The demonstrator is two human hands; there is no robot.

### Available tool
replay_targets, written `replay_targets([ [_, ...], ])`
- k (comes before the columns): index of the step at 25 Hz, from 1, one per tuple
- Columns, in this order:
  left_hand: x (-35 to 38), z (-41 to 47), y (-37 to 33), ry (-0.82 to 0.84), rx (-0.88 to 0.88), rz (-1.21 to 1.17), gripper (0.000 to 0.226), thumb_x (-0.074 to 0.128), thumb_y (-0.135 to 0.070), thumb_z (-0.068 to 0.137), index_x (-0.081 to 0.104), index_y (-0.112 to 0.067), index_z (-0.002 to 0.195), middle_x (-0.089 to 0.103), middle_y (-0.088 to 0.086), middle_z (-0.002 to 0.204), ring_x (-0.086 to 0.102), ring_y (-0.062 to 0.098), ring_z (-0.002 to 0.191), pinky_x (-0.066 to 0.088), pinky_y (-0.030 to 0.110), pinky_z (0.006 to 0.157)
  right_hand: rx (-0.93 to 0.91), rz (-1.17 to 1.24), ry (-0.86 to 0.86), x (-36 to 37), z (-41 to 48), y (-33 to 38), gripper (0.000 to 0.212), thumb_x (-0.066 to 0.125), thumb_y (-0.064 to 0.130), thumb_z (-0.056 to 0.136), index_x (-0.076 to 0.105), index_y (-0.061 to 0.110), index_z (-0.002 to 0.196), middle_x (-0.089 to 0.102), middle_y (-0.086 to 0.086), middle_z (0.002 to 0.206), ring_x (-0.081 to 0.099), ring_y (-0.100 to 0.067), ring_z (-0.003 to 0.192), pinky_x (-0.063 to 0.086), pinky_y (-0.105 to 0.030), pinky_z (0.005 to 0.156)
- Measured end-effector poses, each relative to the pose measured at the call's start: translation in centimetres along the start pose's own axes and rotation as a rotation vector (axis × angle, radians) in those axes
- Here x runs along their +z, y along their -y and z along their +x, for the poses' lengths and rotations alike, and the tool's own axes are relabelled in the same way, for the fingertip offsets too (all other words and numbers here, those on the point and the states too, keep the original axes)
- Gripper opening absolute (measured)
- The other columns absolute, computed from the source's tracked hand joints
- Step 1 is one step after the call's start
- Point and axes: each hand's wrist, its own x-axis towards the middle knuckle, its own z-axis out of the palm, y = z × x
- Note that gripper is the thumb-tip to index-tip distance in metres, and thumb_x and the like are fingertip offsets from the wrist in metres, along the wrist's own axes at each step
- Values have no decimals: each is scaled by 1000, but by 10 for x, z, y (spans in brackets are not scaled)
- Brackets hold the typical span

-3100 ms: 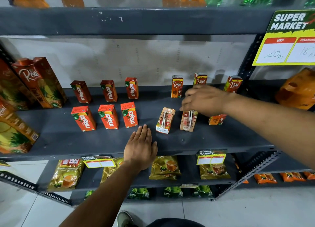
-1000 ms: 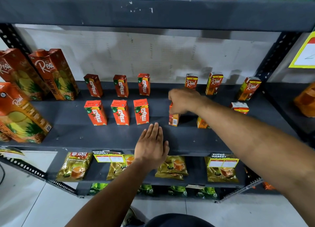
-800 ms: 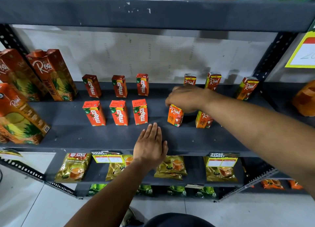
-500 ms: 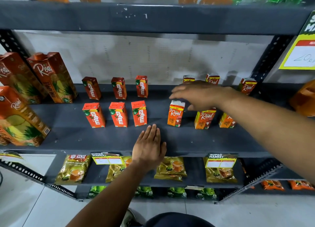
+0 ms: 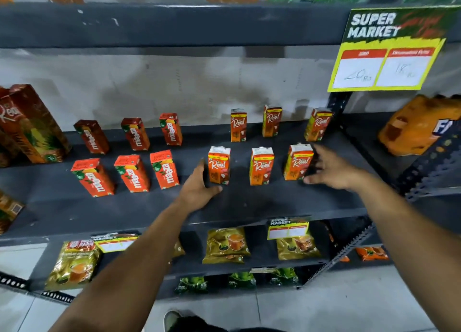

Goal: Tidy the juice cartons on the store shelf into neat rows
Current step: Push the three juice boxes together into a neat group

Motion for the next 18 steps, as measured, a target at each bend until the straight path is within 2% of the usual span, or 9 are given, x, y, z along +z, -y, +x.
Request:
replay_targets([
  [2, 3, 7, -3, -5, 10, 11, 56, 79, -23, 75, 50, -19, 123, 61, 0, 121, 55, 20, 116, 42, 37, 98, 10, 46, -26, 14, 6, -8, 80, 83, 2, 67, 42, 20, 133, 61, -4, 124, 55, -24, 117, 41, -46, 104],
  [4, 9, 9, -8, -8, 2, 23, 50, 81, -32, 72, 50, -28, 111, 60, -8, 107, 56, 13, 104, 42, 30, 87, 15, 49, -65, 22, 15, -10, 65, 84, 7, 68, 52, 15, 124, 67, -5, 116, 61, -21, 109, 44, -48, 101],
  [6, 19, 10, -15, 4, 39, 73, 58, 81, -40, 69, 49, -28, 117, 61, -8, 108, 54, 12, 101, 38, 26, 84, -2, 30, -44, 29, 20, -7, 55, 85, 11, 68, 60, 14, 117, 70, -5, 110, 64, -20, 103, 46, -49, 99],
  [9, 34, 17, -23, 43, 87, 107, 69, 81, -44, 68, 47, -23, 125, 64, 1, 120, 58, 19, 108, 39, 25, 83, -22, 21, 3, 43, 27, -4, 50, 85, 16, 68, 63, 18, 113, 71, 0, 107, 64, -15, 101, 46, -46, 99],
  [12, 42, 25, -28, 84, 75, 70, 72, 81, -40, 70, 43, -23, 129, 62, 3, 123, 58, 21, 111, 42, 29, 87, -20, 29, 21, 46, 32, -3, 46, 83, 18, 70, 64, 22, 111, 71, 4, 104, 64, -10, 99, 47, -43, 98],
  [18, 40, 27, -30, 100, 36, -48, 71, 85, -33, 67, 47, -25, 126, 63, -3, 118, 58, 11, 105, 44, 29, 92, -41, 121, 62, 40, 40, -10, 51, 84, 16, 69, 63, 19, 115, 72, 2, 107, 66, -12, 101, 46, -47, 99],
])
